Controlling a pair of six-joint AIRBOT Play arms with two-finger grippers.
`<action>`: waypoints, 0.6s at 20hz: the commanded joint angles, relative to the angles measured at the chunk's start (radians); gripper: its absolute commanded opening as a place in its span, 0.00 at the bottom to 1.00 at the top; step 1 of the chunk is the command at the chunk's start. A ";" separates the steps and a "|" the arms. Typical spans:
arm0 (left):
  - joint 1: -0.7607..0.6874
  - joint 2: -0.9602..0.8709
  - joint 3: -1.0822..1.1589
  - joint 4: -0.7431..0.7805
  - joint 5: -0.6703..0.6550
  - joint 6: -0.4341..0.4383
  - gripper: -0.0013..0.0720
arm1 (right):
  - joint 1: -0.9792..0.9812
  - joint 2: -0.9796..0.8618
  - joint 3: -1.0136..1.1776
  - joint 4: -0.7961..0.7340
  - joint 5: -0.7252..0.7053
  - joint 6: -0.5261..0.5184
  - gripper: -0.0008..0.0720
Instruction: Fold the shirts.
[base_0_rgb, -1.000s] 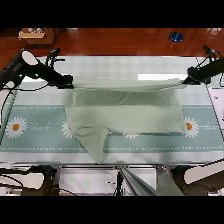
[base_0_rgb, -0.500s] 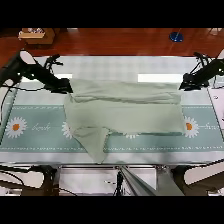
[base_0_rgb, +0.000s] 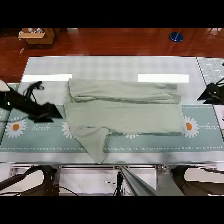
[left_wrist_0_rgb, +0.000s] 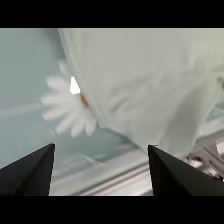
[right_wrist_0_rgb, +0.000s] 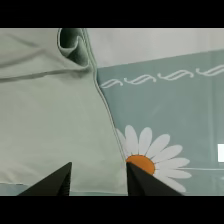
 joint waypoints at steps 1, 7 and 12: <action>0.018 0.104 -0.272 -0.108 0.062 0.050 0.93 | -0.050 0.090 -0.150 0.074 -0.068 -0.042 0.62; 0.001 0.101 -0.402 -0.224 0.278 0.068 0.93 | -0.049 0.122 -0.174 0.118 -0.094 -0.045 0.62; -0.158 0.081 -0.403 -0.325 0.558 0.064 0.93 | -0.049 0.138 -0.174 0.150 -0.100 -0.045 0.62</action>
